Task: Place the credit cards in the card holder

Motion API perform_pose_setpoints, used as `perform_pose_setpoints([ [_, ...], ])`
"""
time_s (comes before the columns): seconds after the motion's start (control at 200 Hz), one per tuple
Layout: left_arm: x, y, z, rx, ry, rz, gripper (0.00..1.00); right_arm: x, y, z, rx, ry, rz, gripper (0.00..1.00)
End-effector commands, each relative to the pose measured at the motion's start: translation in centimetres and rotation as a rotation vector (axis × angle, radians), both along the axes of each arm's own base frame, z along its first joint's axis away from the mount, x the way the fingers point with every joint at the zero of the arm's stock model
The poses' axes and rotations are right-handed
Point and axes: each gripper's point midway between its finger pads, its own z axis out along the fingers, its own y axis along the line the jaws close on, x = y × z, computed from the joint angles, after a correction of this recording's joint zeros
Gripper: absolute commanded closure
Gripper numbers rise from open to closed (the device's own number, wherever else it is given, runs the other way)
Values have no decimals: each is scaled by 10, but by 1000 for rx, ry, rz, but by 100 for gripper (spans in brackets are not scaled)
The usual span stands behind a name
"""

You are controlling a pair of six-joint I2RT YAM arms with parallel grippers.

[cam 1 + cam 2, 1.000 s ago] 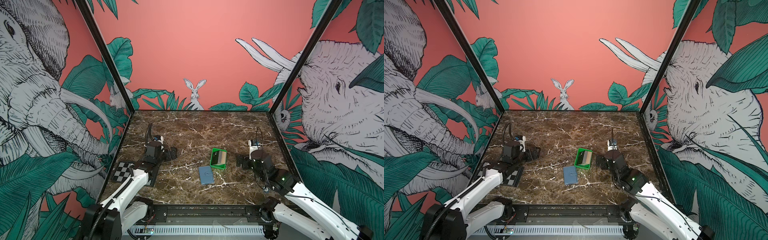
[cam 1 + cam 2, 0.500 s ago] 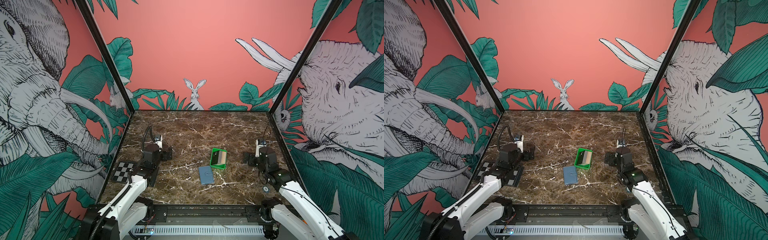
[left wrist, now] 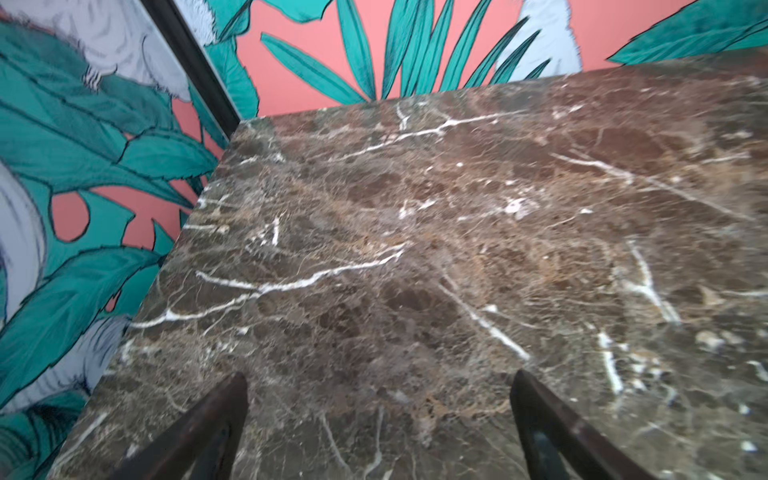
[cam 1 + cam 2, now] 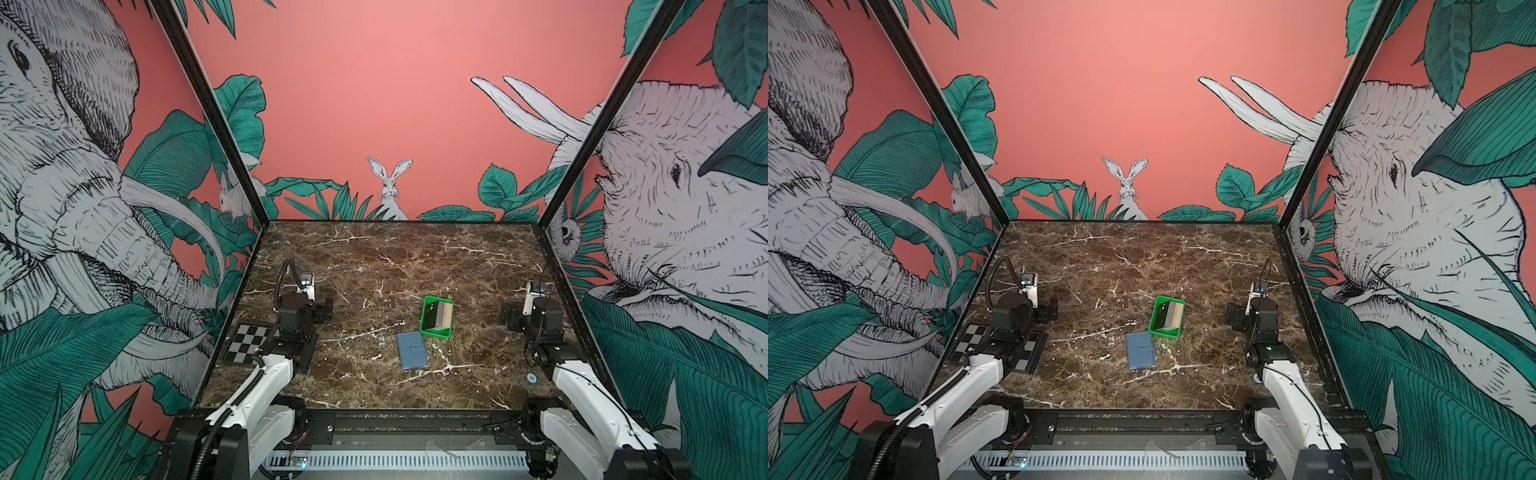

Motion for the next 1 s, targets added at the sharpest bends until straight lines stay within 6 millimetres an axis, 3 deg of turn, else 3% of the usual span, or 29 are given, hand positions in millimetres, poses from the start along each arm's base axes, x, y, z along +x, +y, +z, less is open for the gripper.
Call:
perform_pose_setpoints([
  [0.0,4,3,3,-8,-42,-2,1,16,-2,9,-37,-107,20,2],
  [0.23,18,9,-9,-39,-51,15,1,28,-12,-6,-85,-118,-1,2],
  [0.485,42,10,-14,-28,-65,-4,1,46,-18,-2,-121,-139,-1,2],
  [0.67,61,23,-12,-61,-94,9,1,63,-18,-2,-131,-148,13,2],
  [0.8,75,26,-24,-66,-115,-3,1,77,-14,-2,-128,-160,37,2],
  [0.99,75,18,-31,-63,-79,-49,1,89,-9,-13,-95,-204,53,2],
])
